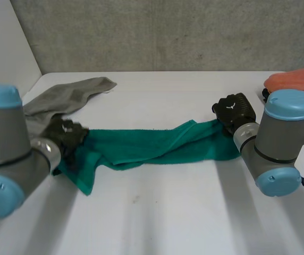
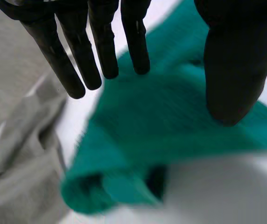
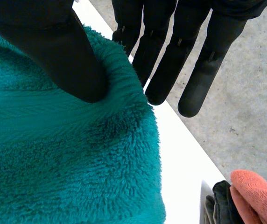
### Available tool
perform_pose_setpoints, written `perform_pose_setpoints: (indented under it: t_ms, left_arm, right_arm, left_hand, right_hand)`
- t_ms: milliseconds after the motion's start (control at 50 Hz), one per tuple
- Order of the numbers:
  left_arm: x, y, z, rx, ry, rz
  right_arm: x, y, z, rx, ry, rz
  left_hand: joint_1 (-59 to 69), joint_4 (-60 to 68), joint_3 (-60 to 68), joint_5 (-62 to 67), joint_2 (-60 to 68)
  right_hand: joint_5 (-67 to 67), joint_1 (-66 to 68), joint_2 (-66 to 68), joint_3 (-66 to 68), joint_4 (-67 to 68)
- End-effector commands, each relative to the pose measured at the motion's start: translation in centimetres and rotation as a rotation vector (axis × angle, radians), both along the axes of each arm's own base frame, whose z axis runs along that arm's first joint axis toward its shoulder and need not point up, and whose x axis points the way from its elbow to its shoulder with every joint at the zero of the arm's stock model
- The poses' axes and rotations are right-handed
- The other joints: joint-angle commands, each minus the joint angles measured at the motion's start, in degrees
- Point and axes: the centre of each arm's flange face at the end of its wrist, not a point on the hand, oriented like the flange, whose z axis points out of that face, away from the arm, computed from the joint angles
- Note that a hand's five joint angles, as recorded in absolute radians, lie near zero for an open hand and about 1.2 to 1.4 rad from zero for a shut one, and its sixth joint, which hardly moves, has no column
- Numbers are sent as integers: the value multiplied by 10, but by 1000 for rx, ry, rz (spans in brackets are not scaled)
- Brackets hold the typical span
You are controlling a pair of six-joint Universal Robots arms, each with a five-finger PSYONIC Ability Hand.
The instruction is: Fold the laundry.
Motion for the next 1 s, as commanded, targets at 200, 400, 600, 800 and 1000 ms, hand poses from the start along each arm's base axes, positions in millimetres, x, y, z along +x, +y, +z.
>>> perform_pose_setpoints:
  t_ms: [200, 400, 600, 800, 1000]
  left_arm:
    - [-7, -25, -48, -86, -25, -32]
    - [-12, -25, -1, -172, 39, -65]
    - [26, -5, 157, -292, 382, 63]
    - [48, -66, 133, 23, 446, 184]
    - [27, -170, 155, -460, 553, 145]
  right_arm:
    - [2, 6, -5, 24, 25, 16]
    - [-20, 11, 21, 13, 89, -15]
    - [-62, 9, 151, -305, 146, -82]
    - [-67, 1, 134, -124, 215, 41]
    - [-23, -81, 143, -485, -60, -42]
  left_hand:
    - [186, 190, 193, 190, 192]
    - [485, 489, 492, 489, 490]
    - [485, 489, 492, 489, 490]
    - [485, 489, 492, 489, 490]
    - [485, 489, 492, 489, 490]
  right_hand:
    - [128, 144, 121, 119, 113]
    - [128, 144, 121, 119, 113]
    - [128, 144, 121, 119, 113]
    - [128, 144, 121, 119, 113]
    - [128, 144, 121, 119, 113]
